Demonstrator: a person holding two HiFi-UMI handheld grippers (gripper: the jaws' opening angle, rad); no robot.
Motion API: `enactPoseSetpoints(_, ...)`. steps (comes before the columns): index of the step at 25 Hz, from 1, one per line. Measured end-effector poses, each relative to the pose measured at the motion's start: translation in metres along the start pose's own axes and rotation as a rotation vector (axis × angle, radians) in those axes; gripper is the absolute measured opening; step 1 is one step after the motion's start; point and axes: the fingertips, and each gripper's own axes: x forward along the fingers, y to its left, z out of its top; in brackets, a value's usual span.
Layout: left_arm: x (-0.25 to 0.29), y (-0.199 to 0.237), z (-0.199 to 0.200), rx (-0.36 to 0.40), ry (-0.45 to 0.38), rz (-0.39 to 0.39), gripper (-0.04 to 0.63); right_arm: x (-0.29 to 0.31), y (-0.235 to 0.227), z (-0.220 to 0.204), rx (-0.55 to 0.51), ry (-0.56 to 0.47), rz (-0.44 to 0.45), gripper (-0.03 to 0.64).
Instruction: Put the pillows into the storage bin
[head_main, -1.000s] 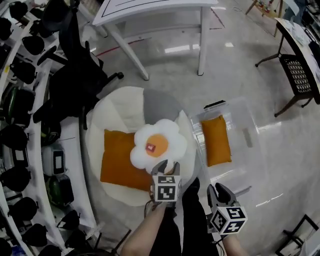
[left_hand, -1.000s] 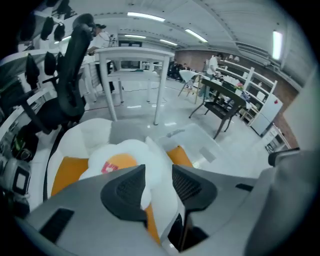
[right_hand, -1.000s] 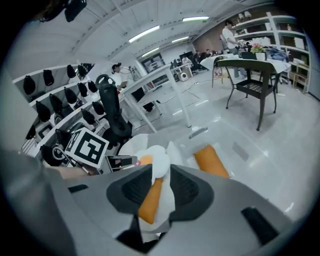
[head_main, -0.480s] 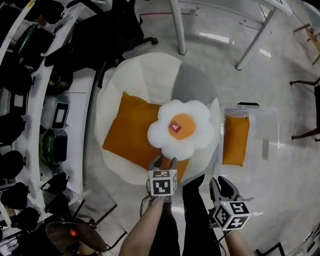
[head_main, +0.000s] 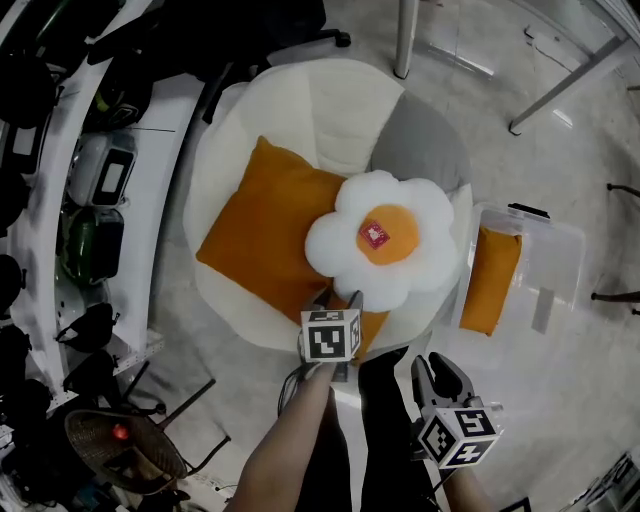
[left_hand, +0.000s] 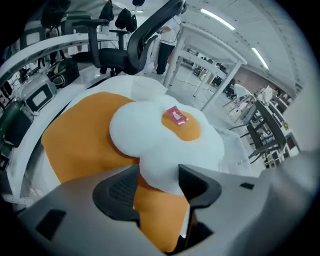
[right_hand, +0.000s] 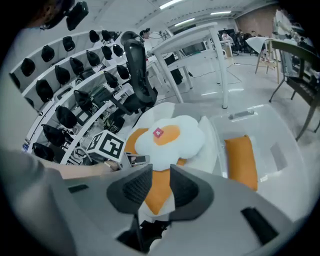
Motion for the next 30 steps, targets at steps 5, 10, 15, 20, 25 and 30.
enactPoseSetpoints(5,0.026,0.003,-0.006,-0.029,0.072,-0.053,0.242,0.008,-0.01,-0.009,0.014,0.024,-0.015,0.107)
enactPoseSetpoints(10,0.034,0.001,-0.009,0.026,0.111,-0.066,0.229,0.004,-0.018,-0.007,0.026,0.021,-0.035,0.106)
enactPoseSetpoints(15,0.037,-0.006,-0.009,0.134,0.135,-0.008,0.147,0.005,-0.025,-0.003,0.031,0.004,-0.039,0.104)
enactPoseSetpoints(20,0.028,-0.01,-0.011,0.171,0.131,0.0,0.094,0.005,-0.02,-0.001,0.034,-0.005,-0.037,0.104)
enactPoseSetpoints(25,0.005,-0.023,-0.007,0.207,0.114,-0.032,0.072,-0.004,-0.011,0.0,0.037,-0.013,-0.032,0.103)
enactPoseSetpoints(30,-0.027,-0.048,0.007,0.29,0.077,-0.082,0.063,-0.022,0.005,0.005,0.063,-0.047,-0.048,0.101)
